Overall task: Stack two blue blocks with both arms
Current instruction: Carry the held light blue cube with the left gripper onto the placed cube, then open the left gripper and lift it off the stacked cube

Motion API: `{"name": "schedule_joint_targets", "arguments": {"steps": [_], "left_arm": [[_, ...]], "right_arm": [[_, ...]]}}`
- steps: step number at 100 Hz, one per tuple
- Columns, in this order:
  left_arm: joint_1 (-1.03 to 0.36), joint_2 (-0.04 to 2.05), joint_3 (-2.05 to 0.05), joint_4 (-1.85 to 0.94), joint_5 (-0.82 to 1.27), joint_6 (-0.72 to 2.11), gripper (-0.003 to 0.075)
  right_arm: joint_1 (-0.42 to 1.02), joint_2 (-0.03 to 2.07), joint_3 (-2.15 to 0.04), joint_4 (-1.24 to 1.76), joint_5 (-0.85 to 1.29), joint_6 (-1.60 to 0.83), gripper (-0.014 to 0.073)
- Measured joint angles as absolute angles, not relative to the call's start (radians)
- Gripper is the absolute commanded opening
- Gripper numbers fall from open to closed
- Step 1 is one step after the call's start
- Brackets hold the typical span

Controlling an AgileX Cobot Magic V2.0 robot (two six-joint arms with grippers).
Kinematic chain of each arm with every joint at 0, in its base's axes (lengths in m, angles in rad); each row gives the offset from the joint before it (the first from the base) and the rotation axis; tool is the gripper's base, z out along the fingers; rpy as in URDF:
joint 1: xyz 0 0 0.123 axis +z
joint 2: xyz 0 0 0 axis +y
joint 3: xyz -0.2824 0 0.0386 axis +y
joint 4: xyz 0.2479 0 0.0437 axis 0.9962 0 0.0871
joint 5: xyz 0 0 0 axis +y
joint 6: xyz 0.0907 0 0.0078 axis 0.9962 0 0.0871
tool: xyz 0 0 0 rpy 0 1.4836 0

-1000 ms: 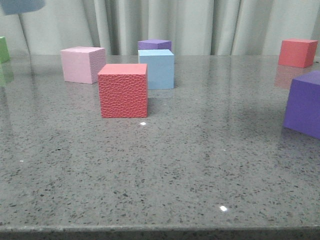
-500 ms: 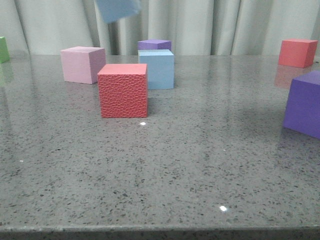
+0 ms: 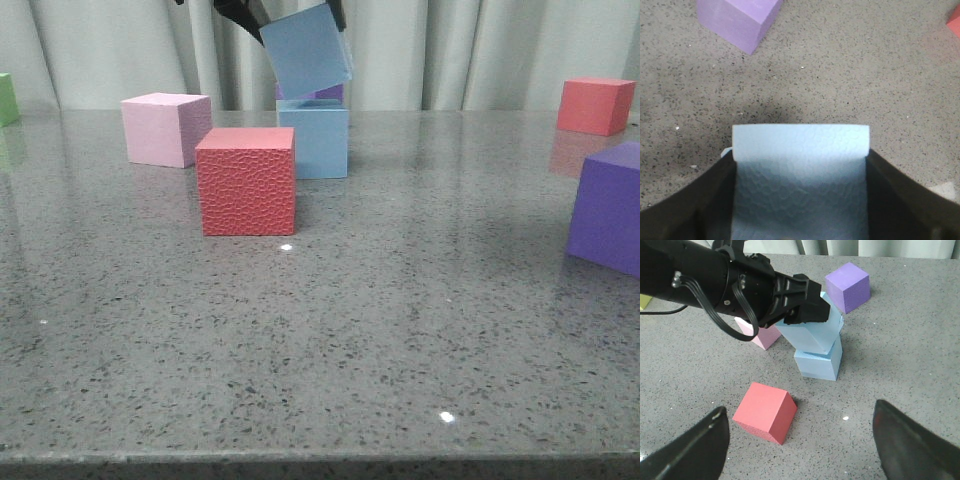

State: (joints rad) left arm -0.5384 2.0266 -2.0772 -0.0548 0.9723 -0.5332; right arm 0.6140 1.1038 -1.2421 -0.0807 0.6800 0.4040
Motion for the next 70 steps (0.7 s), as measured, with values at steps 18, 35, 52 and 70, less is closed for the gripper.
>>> {"name": "schedule_joint_targets", "arguments": {"steps": [18, 35, 52, 70], "left_arm": [[-0.538, 2.027, -2.077, -0.031, 0.985, -0.537, 0.0258], [-0.538, 2.027, -2.077, -0.025, 1.007, -0.543, 0.0286], [-0.538, 2.027, -2.077, -0.022, 1.009, -0.543, 0.0503], [-0.538, 2.027, -2.077, -0.024, 1.014, -0.543, 0.0599]], "right_arm": [[0.614, 1.104, -1.242, -0.081, 0.680, 0.404, 0.0588], [0.614, 1.104, -1.242, -0.081, 0.682, 0.404, 0.0588], [0.614, 1.104, -1.242, -0.081, 0.683, 0.404, 0.0588], [0.614, 1.104, -1.242, -0.081, 0.691, 0.404, 0.0588]]}}
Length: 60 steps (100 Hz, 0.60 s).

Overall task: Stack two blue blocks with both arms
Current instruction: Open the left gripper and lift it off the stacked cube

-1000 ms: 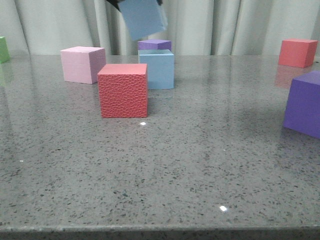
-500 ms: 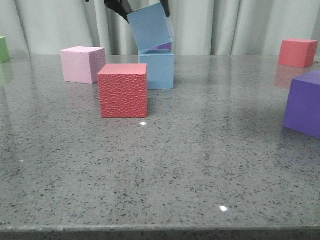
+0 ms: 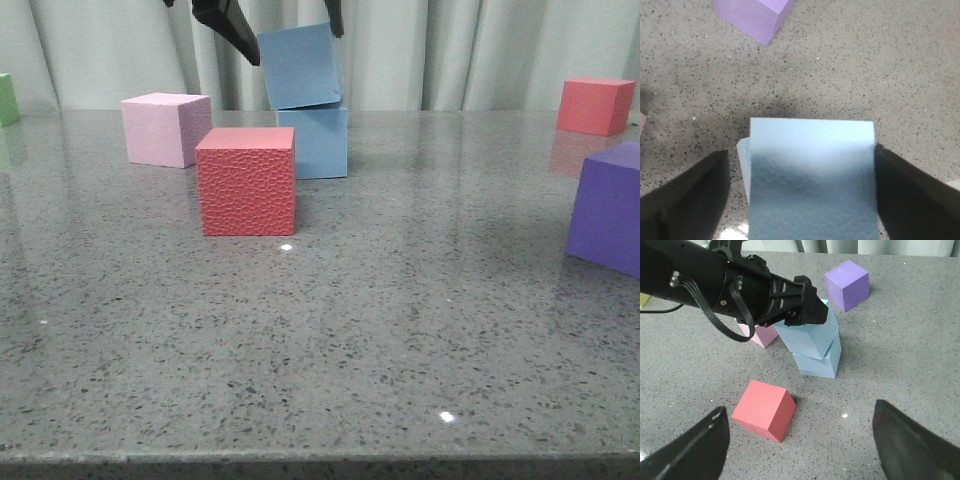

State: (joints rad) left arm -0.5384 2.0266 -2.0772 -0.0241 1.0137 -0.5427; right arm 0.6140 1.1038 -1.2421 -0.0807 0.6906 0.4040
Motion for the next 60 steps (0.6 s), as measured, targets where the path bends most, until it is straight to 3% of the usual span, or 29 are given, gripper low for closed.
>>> {"name": "schedule_joint_targets", "arguments": {"steps": [34, 60], "left_arm": [[-0.538, 1.982, -2.084, -0.026, 1.021, -0.481, 0.0599], [-0.542, 1.841, -2.085, -0.028, 1.028, -0.373, 0.0599]], "right_arm": [[0.614, 1.063, -1.231, -0.098, 0.687, 0.404, 0.0588], [0.614, 0.883, -1.104, -0.182, 0.608, 0.404, 0.0588]]}}
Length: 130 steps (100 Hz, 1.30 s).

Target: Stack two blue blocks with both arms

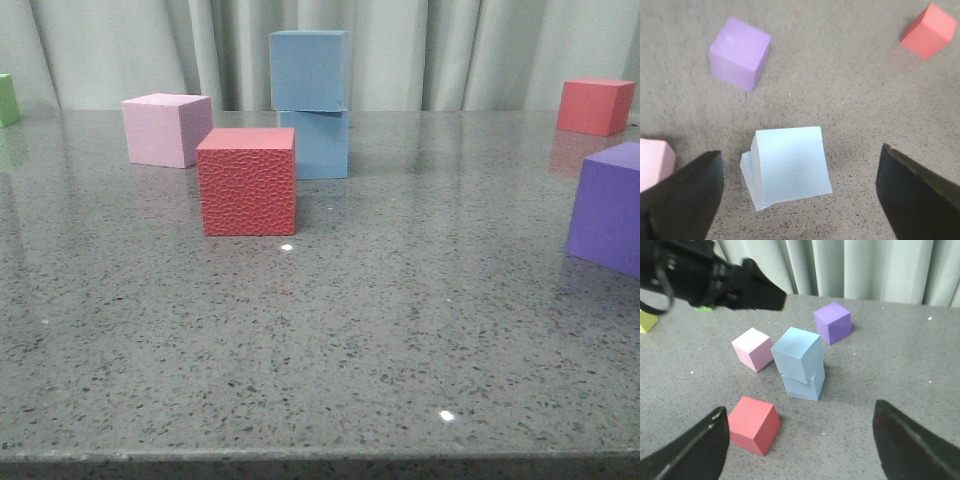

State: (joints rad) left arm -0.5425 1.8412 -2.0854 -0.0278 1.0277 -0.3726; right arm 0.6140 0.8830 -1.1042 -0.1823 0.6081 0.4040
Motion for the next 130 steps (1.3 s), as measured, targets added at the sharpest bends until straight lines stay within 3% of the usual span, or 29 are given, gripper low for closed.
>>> {"name": "schedule_joint_targets", "arguments": {"steps": [33, 54, 71, 81, 100, 112, 130], "left_arm": [[-0.599, 1.611, -1.953, 0.030, 1.050, -0.279, 0.0499], [-0.602, 1.398, -1.694, 0.042, 0.957, -0.270, 0.0399], [-0.602, 1.198, -1.427, 0.045, 0.838, -0.270, 0.0270], [-0.602, 1.082, -1.279, 0.045, 0.764, -0.270, 0.0190], [-0.602, 0.884, -1.038, 0.045, 0.630, -0.268, 0.0066], [-0.602, 0.778, -0.922, 0.045, 0.592, -0.268, -0.0001], [-0.602, 0.650, -0.759, 0.045, 0.547, -0.268, -0.0019]], "right_arm": [[0.614, 0.653, -0.924, -0.250, 0.600, 0.404, 0.0588], [0.614, 0.554, -0.849, -0.256, 0.600, 0.404, 0.0588], [0.614, 0.504, -0.820, -0.257, 0.619, 0.404, 0.0576], [0.614, 0.486, -0.813, -0.258, 0.636, 0.404, 0.0473], [0.614, 0.458, -0.783, -0.260, 0.653, 0.404, 0.0085], [0.614, 0.433, -0.755, -0.260, 0.655, 0.404, -0.0104], [0.614, 0.371, -0.690, -0.275, 0.639, 0.404, -0.0112]]}}
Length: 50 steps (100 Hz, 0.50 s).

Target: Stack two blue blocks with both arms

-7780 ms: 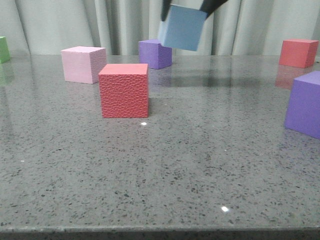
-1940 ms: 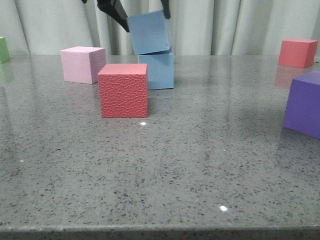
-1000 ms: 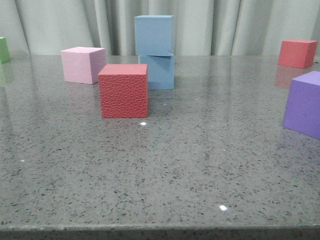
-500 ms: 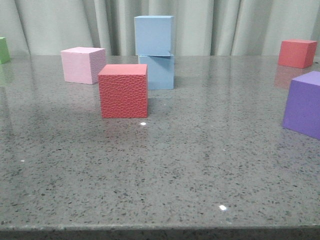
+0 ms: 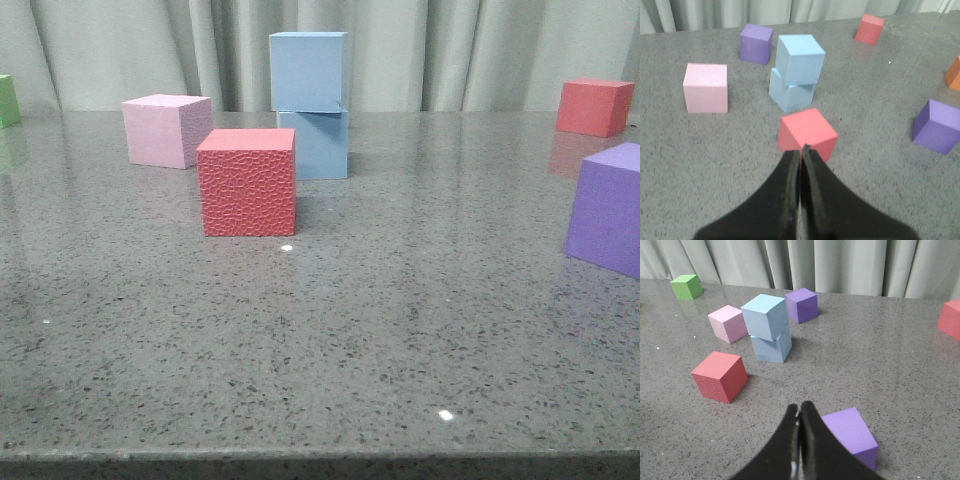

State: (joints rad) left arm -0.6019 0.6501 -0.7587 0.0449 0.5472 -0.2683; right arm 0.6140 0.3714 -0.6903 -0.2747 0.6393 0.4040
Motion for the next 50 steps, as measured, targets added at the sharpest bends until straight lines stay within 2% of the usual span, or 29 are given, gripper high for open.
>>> {"name": "schedule_joint_targets", "arguments": {"steps": [27, 50], "left_arm": [[-0.602, 0.490, -0.539, 0.045, 0.446, -0.268, -0.0018], [-0.602, 0.427, -0.461, 0.045, 0.402, -0.268, -0.0019]], "right_arm": [[0.614, 0.209, -0.552, -0.299, 0.569, 0.404, -0.0112], [0.614, 0.166, -0.498, -0.299, 0.565, 0.404, -0.0112]]}}
